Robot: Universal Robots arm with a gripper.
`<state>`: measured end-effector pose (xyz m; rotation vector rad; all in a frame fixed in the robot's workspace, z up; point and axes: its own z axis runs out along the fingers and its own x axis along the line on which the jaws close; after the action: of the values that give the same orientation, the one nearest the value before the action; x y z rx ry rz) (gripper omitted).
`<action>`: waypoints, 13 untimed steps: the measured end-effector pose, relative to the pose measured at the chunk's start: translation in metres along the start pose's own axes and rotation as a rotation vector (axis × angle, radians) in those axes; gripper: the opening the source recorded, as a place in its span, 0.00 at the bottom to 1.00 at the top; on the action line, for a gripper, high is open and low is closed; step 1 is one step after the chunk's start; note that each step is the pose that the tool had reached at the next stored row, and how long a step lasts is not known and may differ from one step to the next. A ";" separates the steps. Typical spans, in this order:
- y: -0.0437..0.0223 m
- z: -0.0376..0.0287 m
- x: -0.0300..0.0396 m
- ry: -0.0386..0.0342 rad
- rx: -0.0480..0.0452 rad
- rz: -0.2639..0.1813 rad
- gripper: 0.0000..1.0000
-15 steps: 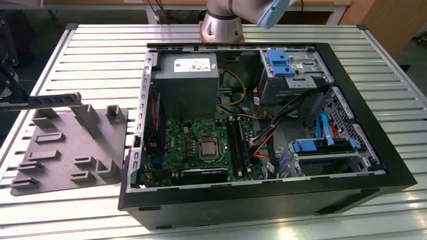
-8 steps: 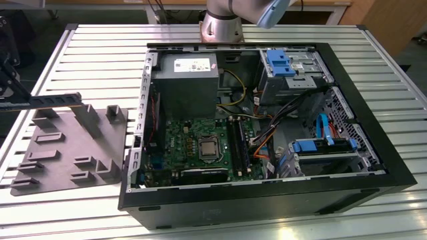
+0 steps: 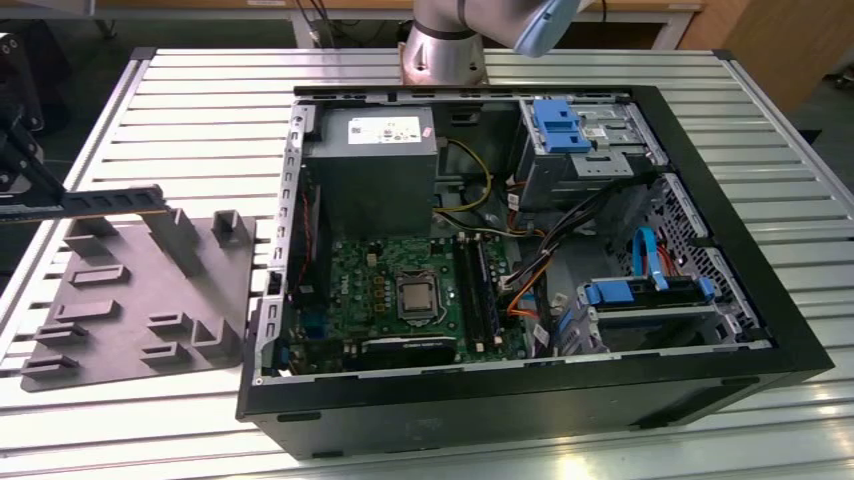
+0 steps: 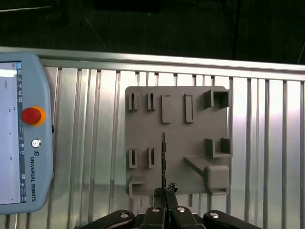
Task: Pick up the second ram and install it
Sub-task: 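Pick up the second ram and move it above second insertion slot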
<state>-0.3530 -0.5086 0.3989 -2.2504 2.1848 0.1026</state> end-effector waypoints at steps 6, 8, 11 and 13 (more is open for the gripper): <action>-0.0019 -0.0001 0.0001 0.0000 0.0000 0.000 0.12; -0.0028 -0.0002 0.0001 0.0000 0.0000 0.000 0.12; -0.0044 -0.0002 0.0001 0.0000 0.0000 0.000 0.12; -0.0057 -0.0002 0.0002 0.0000 0.0000 0.000 0.12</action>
<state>-0.3473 -0.5086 0.3989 -2.2504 2.1848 0.1026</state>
